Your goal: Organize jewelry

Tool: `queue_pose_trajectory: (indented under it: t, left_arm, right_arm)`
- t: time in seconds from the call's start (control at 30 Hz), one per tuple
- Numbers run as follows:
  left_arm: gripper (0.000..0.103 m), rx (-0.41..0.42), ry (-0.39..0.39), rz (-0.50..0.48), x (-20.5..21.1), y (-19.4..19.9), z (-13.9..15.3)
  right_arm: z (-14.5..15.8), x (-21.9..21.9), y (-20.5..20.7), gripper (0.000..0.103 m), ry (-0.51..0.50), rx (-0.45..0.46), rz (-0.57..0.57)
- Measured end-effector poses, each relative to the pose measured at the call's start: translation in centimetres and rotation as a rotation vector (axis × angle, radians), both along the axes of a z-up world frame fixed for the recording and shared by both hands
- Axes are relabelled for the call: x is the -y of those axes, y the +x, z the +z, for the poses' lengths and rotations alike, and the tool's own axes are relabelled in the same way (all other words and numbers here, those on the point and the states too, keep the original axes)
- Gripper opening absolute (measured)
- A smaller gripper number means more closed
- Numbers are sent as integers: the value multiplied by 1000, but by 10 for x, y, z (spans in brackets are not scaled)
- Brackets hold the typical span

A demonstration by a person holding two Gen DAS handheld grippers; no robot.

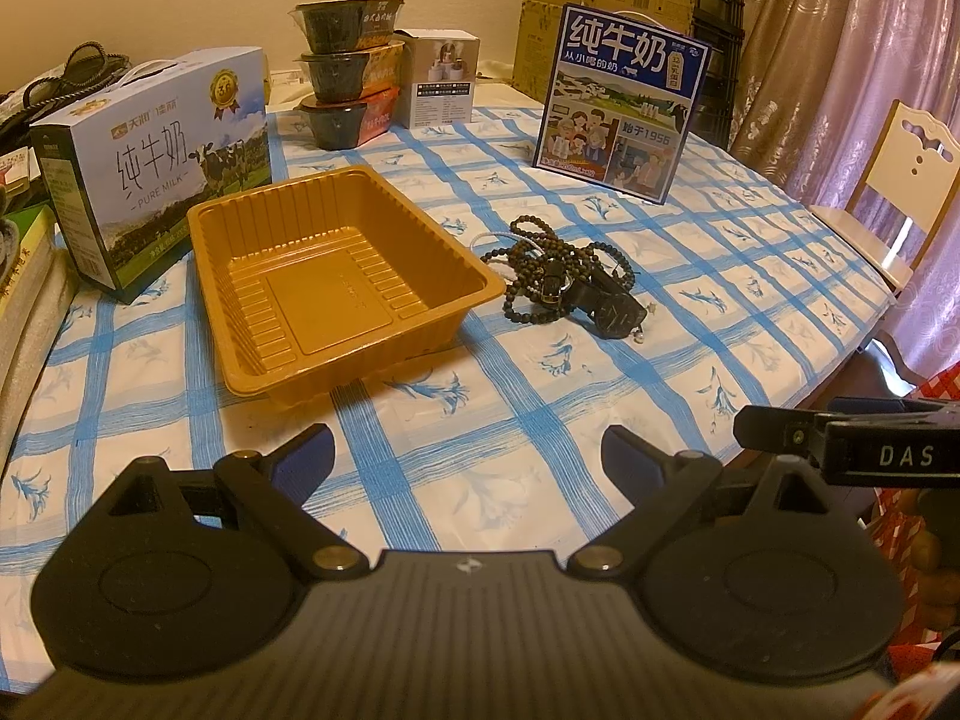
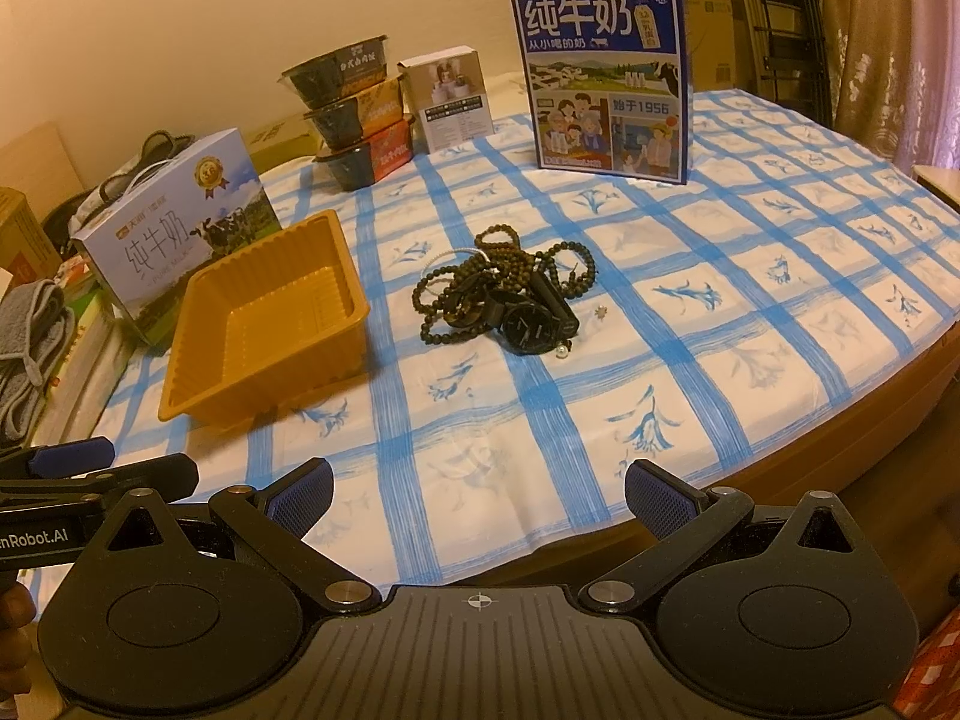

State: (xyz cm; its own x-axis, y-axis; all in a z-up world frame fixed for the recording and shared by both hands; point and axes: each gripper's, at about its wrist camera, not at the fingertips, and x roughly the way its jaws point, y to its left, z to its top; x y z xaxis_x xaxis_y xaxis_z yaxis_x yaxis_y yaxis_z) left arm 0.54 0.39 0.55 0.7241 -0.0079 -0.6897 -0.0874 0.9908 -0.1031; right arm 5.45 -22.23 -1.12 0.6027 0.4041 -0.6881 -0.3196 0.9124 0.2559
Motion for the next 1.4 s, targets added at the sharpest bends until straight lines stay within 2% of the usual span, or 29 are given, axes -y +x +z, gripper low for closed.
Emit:
queue_pose_trajectory:
  t: [0.53,0.73,0.97,1.17,1.3,1.4]
  left_arm:
    - [95,0,-2,2,0,2,0]
    - [95,-1,-37,26,-7,13,-9]
    - [89,35,-85,192,-32,16,-39]
    - [88,105,-129,348,-61,16,-58]
    - [87,176,-109,439,-74,25,-67]
    - [87,183,-128,489,-86,37,-75]
  right_arm:
    - [-3,-1,3,103,0,0,-3]
    - [-6,-3,7,103,-2,2,-4]
    - [-25,-1,25,103,-9,-9,-15]
    - [-43,2,43,103,-38,-3,-48]
    - [-52,6,58,103,-23,10,-74]
    - [-56,8,70,103,-21,25,-93]
